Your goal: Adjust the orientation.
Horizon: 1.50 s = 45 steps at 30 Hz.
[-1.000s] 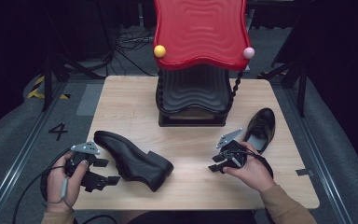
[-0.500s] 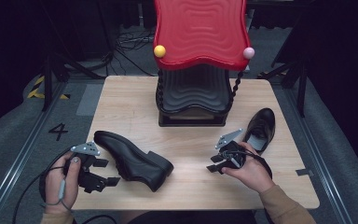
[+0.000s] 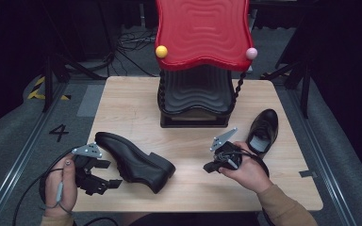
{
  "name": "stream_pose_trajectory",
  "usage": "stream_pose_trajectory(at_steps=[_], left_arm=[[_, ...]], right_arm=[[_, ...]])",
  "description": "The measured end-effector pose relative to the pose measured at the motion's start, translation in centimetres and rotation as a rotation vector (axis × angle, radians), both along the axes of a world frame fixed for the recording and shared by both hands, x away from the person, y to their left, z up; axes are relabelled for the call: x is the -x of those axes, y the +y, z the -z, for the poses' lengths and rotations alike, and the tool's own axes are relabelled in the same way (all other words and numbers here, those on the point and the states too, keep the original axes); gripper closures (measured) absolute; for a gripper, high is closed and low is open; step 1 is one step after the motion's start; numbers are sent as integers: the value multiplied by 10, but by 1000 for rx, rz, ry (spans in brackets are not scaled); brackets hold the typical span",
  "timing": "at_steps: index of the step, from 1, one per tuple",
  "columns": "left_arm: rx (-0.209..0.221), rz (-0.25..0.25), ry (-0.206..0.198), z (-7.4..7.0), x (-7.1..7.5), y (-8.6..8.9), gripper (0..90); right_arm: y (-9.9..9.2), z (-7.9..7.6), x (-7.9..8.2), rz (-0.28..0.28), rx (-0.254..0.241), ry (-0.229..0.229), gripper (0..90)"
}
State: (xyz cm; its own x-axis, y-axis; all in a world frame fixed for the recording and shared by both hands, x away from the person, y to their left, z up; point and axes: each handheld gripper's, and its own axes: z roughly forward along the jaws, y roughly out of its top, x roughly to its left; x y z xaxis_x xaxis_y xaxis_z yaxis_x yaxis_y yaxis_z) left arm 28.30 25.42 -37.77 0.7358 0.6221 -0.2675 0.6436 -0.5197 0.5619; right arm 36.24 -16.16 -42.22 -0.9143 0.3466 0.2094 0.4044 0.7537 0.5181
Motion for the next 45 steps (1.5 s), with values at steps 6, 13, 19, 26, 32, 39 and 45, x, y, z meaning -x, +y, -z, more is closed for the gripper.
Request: stream_pose_trajectory(at_steps=[6,13,19,26,32,39,45], left_arm=[[-4,-1,-2,-1,1,1,172],[-18,6,11,0,0,-1,170],[-28,20,11,0,1,-3,170],[-36,24,12,0,0,-3,170],[-36,28,12,0,0,-3,170],[-40,25,20,1,0,-4,170],[-40,27,14,0,0,-4,168]], right_arm=[[17,-10,-2,-36,4,-26,879],[38,-19,-8,-32,-24,-38,879],[58,-25,-8,-60,-39,-42,883],[86,-22,-1,-97,-75,-23,881],[102,-19,3,-107,-56,-30,882],[108,-12,5,-51,3,-120,891],[109,-13,3,-54,12,-107,894]])
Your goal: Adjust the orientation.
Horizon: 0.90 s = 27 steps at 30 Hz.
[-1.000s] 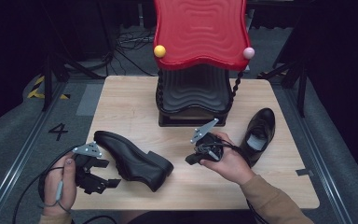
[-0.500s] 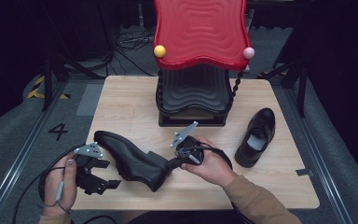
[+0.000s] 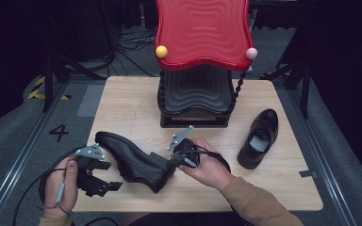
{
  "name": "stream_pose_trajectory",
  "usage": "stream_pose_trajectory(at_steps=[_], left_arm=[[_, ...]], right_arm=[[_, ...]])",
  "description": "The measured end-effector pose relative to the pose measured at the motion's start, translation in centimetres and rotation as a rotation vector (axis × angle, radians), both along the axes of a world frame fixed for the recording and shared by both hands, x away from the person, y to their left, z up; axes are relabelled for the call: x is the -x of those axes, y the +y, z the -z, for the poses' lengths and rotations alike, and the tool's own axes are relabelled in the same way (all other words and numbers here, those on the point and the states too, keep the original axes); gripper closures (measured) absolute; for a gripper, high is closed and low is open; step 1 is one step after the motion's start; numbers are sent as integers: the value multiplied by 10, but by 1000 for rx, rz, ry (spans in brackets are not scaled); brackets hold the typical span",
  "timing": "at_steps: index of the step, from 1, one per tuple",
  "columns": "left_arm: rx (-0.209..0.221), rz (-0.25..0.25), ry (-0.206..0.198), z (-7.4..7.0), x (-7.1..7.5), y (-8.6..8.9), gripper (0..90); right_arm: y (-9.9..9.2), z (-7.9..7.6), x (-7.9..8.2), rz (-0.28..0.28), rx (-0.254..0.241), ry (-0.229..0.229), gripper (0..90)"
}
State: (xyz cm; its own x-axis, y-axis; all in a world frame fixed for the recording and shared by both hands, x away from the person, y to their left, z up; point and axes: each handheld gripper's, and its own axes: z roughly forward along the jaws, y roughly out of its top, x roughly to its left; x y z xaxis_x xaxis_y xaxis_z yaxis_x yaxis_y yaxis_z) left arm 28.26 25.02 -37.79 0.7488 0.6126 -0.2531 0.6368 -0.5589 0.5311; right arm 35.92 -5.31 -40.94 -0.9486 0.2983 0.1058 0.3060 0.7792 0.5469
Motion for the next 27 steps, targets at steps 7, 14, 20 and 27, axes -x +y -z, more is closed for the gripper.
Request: stream_pose_trajectory(at_steps=[7,14,20,27], left_arm=[[3,-3,5,1,0,0,168],[-2,1,6,0,0,0,168],[1,-2,3,0,0,1,168],[3,-6,2,1,0,4,168]], right_arm=[[-1,0,-5,-6,3,7,895],[-4,0,-8,14,10,-31,898],[-12,6,-24,92,53,-82,896],[-35,26,-50,168,105,-51,894]])
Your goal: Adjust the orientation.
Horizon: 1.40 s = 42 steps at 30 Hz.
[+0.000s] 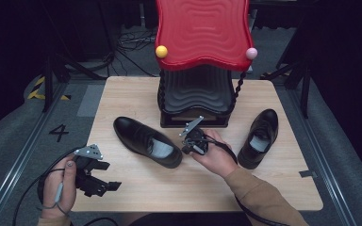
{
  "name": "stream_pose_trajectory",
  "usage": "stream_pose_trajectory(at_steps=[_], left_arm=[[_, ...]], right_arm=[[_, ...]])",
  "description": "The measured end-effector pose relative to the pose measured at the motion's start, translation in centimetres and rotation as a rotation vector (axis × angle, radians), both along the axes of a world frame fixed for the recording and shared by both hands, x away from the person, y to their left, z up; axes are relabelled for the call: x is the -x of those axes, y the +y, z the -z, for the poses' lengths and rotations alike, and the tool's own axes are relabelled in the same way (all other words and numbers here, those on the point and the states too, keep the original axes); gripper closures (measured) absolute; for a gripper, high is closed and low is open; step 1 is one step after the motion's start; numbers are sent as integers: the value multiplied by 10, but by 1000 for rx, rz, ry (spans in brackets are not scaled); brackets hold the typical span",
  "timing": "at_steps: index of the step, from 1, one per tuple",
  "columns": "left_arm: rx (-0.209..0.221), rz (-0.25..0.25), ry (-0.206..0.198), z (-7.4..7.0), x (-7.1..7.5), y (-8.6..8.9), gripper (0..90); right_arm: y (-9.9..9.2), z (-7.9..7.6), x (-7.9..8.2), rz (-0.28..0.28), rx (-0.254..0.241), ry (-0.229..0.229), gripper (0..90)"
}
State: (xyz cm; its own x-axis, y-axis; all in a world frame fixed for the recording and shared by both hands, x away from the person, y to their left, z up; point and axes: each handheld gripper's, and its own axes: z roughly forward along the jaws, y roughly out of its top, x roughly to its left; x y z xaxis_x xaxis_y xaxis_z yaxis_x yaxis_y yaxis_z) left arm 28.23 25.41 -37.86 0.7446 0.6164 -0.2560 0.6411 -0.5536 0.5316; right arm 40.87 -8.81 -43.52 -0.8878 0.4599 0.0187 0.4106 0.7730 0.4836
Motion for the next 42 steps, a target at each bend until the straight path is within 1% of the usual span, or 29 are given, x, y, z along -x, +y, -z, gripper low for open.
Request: stream_pose_trajectory(at_steps=[1,4,7,9,16,19,20,23,26,27,29,30,32,33,35,37,38,39,40,42], left_arm=[[2,-2,4,0,0,0,167],[-1,-3,15,3,-2,0,167],[-7,-5,16,3,-2,-2,168],[-3,5,12,2,-2,-3,168],[-6,-1,8,1,-1,-2,167],[-2,2,5,0,0,-2,167],[-2,2,5,0,0,-2,167],[-1,-1,1,0,0,-1,167],[-1,-2,2,-1,1,-1,167],[-1,-3,1,-1,1,-1,167],[-1,-1,-2,-1,1,0,167],[0,-2,-3,-1,1,0,167],[0,-2,-3,-2,2,0,167],[2,-3,-4,-2,2,0,167],[3,-6,-5,-2,2,0,167],[7,-4,-5,-2,2,1,167],[10,-4,-5,-2,2,1,167],[10,-4,-5,-2,2,1,167],[9,-3,-4,-2,2,2,167],[9,-2,-4,-2,2,2,167]], right_arm=[[-4,2,-2,15,11,6,893],[-10,2,0,31,-4,27,891],[-11,1,2,16,-1,19,887],[-11,-1,3,21,-2,21,883],[-17,-9,1,21,-7,11,854],[-17,-19,1,15,-16,8,827],[-17,-19,1,15,-16,8,827],[-13,-38,1,-28,-17,-29,769],[-7,-54,2,-90,-33,-74,673],[-4,-60,2,-108,-32,-84,662],[1,-66,2,-151,-35,-100,624],[4,-69,1,-174,-35,-98,604],[11,-73,2,-203,-23,-100,594],[15,-75,3,-210,-17,-96,573],[22,-78,3,-231,0,-67,563],[29,-80,4,-264,-4,-59,554],[33,-80,4,-283,-3,-58,543],[33,-80,4,-283,-3,-58,543],[37,-80,4,-315,3,-47,532],[45,-77,3,-352,28,-30,529]])
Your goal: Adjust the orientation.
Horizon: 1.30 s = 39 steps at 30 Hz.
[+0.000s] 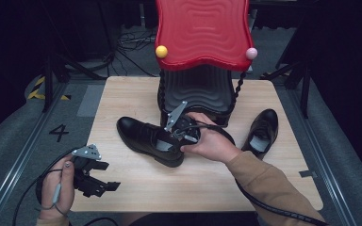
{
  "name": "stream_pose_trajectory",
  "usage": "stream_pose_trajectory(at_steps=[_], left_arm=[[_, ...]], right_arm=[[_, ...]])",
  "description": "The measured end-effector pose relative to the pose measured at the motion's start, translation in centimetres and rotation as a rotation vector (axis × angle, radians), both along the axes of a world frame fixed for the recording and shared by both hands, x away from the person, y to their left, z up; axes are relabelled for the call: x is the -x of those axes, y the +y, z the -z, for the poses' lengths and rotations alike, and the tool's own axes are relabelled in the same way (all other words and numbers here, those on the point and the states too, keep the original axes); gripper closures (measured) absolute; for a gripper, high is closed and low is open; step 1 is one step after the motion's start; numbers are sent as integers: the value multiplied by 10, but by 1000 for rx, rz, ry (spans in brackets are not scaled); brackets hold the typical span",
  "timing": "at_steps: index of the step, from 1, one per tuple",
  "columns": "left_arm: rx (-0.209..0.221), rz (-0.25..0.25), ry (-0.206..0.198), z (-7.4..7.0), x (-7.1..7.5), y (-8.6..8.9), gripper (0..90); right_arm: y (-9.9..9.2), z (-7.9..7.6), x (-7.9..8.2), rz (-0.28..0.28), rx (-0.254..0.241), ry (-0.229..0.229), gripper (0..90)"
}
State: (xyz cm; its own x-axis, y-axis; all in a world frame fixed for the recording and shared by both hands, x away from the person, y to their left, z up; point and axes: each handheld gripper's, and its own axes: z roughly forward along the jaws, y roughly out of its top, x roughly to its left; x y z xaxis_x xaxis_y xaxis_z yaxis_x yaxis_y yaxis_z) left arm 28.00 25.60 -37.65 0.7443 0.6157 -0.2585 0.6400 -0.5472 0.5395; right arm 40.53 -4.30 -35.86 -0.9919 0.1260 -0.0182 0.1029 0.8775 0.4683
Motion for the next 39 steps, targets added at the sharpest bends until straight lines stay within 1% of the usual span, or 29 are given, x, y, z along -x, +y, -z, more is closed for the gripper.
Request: stream_pose_trajectory(at_steps=[2,4,8,10,16,18,19,20,21,22,23,24,25,26,29,30,33,35,39], left_arm=[[1,3,-2,-1,0,0,167],[1,5,-5,-1,0,0,167],[1,7,-5,-1,0,1,167],[4,11,-5,-1,0,0,167],[6,18,-5,-1,1,0,167],[5,19,-6,0,0,0,167],[5,19,-6,0,0,0,167],[4,19,-5,0,0,1,167],[5,19,-5,0,1,1,167],[5,23,-7,0,1,1,168],[7,24,-7,0,1,1,167],[7,24,-7,0,1,1,167],[8,25,-9,-1,1,1,167],[7,26,-12,-1,1,1,167],[8,27,-9,-1,1,1,167],[6,23,-9,0,1,1,167],[6,28,-9,-1,1,0,167],[7,31,-12,-1,1,0,168],[7,29,-12,-1,0,1,167]], right_arm=[[6,5,-1,-20,18,22,529],[12,11,-2,-27,46,40,530],[19,24,-4,-41,77,71,534],[23,30,-6,-66,95,73,539],[31,51,-11,-87,158,101,574],[33,56,-12,-96,175,109,622],[33,56,-12,-96,175,109,622],[34,58,-12,-105,190,113,668],[35,60,-11,-119,215,121,708],[36,63,-10,-146,206,104,756],[37,62,-10,-151,223,112,772],[37,62,-10,-151,223,112,772],[37,61,-9,-157,223,123,788],[39,62,-7,-185,194,141,810],[41,60,-3,-194,199,131,809],[43,58,0,-197,173,123,805],[44,55,2,-191,172,124,804],[45,51,6,-191,173,115,799],[42,40,15,-196,148,120,791]])
